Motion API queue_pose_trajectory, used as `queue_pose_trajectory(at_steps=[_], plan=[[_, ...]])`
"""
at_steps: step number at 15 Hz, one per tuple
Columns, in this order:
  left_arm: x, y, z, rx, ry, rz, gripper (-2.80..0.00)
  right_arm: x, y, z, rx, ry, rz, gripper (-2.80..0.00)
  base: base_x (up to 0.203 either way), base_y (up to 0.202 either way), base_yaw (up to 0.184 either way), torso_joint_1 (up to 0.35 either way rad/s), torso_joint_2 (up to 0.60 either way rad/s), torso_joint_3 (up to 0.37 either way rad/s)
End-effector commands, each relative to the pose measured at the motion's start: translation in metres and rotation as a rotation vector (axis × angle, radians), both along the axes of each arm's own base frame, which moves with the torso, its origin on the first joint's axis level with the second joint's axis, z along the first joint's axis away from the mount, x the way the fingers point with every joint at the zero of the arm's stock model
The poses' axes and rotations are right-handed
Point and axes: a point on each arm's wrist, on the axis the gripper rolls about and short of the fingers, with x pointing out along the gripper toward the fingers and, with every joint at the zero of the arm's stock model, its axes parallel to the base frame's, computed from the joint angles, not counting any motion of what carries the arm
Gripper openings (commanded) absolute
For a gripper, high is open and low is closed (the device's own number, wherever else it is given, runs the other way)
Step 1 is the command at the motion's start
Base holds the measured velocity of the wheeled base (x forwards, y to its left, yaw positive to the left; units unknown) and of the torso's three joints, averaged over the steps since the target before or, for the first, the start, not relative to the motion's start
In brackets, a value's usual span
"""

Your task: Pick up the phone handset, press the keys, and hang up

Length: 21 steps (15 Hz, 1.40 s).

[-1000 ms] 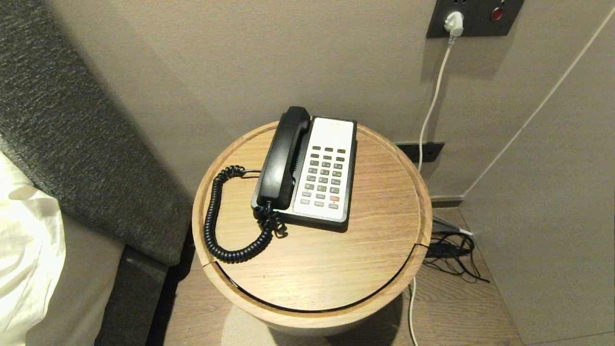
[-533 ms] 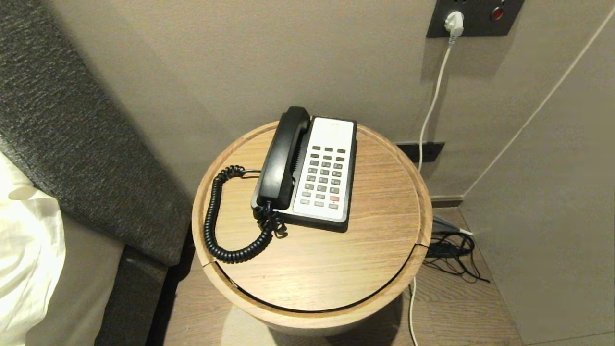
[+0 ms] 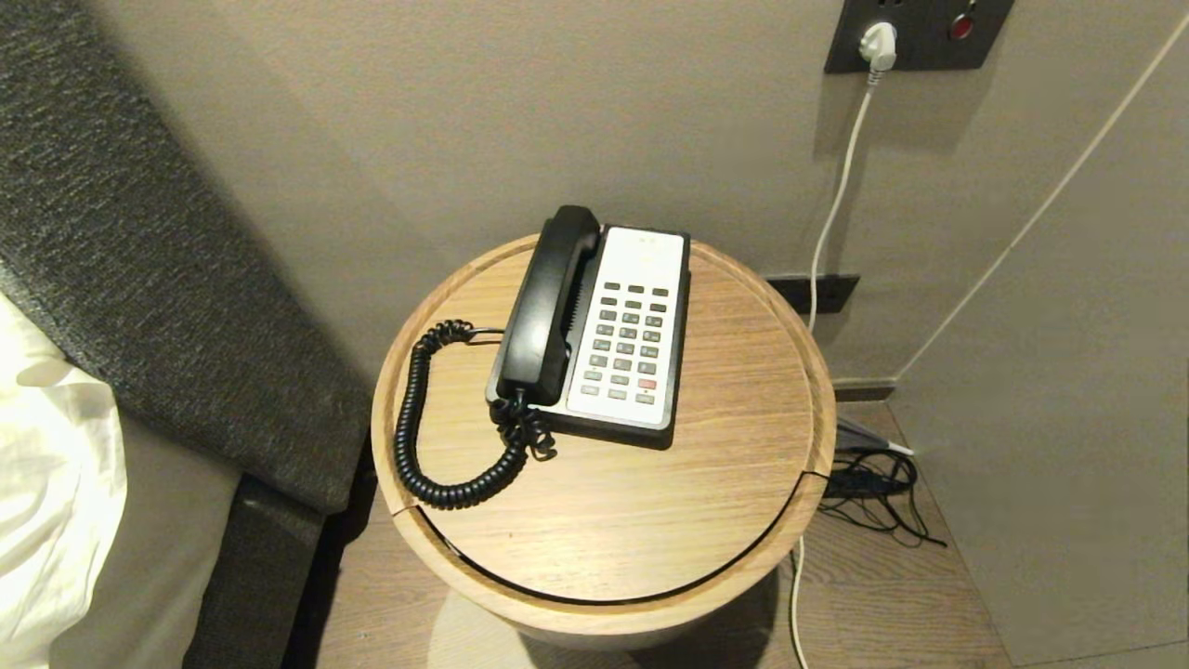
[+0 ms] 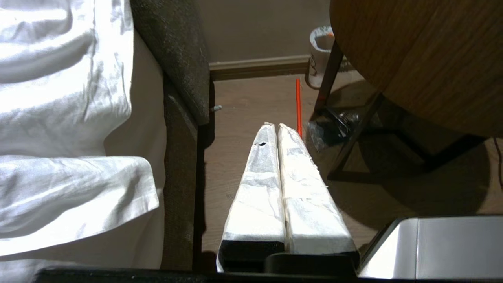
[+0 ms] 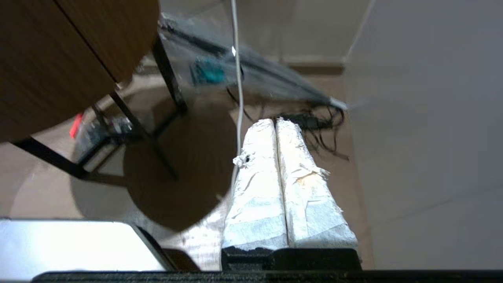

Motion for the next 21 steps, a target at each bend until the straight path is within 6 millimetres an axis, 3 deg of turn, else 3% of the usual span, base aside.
queue_pose_trajectory(at_steps=[1, 21], plan=[[-0.0011, 0.0002, 0.0011, -0.044, 0.014, 0.016, -2.80, -0.0004, 0.0000, 0.0014, 0.002, 0.001, 0.001, -2.80, 0.000, 0.000, 0.000, 0.000, 0.00, 0.000], [-0.0012, 0.0004, 0.0014, -0.087, 0.009, 0.031, -2.80, 0.0011, -0.0001, 0.0029, 0.011, -0.047, -0.004, -2.80, 0.000, 0.000, 0.000, 0.000, 0.00, 0.016]])
